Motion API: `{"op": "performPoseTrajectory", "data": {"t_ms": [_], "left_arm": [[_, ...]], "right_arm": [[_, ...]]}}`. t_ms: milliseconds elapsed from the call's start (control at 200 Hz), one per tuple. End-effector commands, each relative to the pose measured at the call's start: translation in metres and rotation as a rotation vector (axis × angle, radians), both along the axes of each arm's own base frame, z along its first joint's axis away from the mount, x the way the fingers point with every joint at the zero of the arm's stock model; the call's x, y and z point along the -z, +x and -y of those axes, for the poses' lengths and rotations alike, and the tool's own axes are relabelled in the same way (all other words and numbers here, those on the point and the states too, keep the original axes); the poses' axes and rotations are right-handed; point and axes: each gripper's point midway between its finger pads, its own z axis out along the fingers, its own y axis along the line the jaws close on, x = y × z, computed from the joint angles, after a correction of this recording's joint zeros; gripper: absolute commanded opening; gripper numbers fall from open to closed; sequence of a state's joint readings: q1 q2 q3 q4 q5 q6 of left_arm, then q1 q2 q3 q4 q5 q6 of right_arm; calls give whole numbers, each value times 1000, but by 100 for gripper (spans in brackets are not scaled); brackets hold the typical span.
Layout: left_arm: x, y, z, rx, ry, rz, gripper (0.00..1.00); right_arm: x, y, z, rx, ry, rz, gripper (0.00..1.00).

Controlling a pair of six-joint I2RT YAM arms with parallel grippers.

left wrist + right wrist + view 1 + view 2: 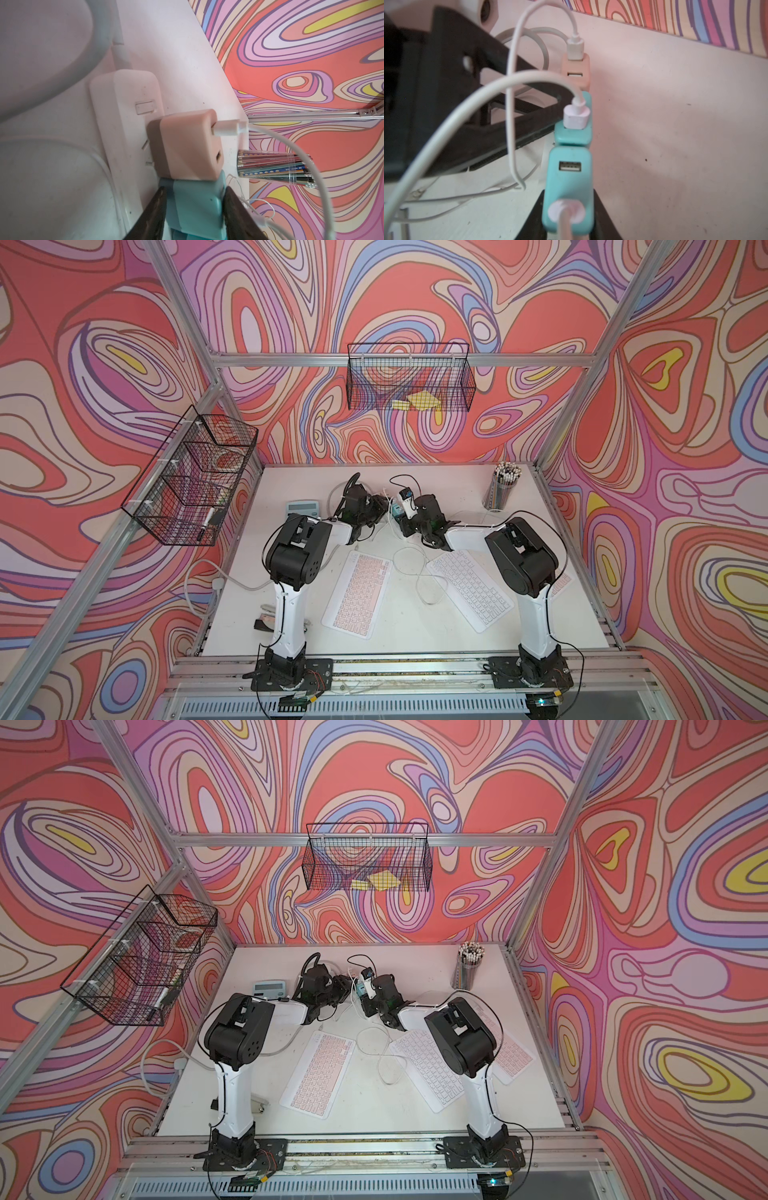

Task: Unplug the wireless keyboard
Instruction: Remove the plug from the socket.

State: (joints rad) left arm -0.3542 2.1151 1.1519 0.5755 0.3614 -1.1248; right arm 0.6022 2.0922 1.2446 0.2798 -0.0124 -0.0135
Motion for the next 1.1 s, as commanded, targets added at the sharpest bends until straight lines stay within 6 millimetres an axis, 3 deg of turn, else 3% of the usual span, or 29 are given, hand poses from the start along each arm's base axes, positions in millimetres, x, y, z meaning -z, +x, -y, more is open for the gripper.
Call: {"op": "performPoseTrajectory", "data": {"t_ms": [0,371,526,681,946,1092], "left_arm": [[136,-102,-27,50,233,-511,47],[133,-122,-35,92,313,-616,59],[137,-123,-34,54,269,-636,62],[140,-122,-31,25,213,-624,55],[138,-125,-38,-2,250,-616,51],[137,-123,-40,-8,276,-601,48]], "right_arm": [[-45,-3,-40,-98,-55,193,14],[-43,-7,-44,-119,-43,175,17],[-44,-10,-47,-126,-9,163,19],[-56,-14,-51,-134,90,157,18],[-91,1,-19,-96,477,81,16],[-105,-1,-17,-130,572,86,15]]}}
